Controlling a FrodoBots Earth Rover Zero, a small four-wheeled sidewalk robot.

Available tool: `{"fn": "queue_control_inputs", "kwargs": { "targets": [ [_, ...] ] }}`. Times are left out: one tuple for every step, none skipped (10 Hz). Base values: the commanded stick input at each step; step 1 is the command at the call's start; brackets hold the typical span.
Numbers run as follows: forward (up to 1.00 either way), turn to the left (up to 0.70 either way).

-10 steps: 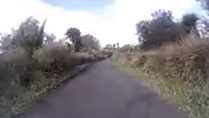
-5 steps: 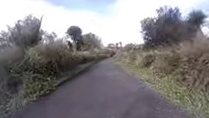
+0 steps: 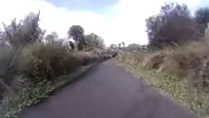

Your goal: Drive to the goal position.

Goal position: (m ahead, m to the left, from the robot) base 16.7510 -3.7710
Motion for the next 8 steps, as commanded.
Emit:
{"fn": "queue_control_inputs", "kwargs": {
  "targets": [
    [0.85, -0.08],
    [0.85, -0.26],
    [0.85, -0.32],
    [0.85, -0.34],
    [0.85, -0.34],
    [0.85, -0.34],
    [0.85, -0.31],
    [0.85, -0.26]
  ]
}}
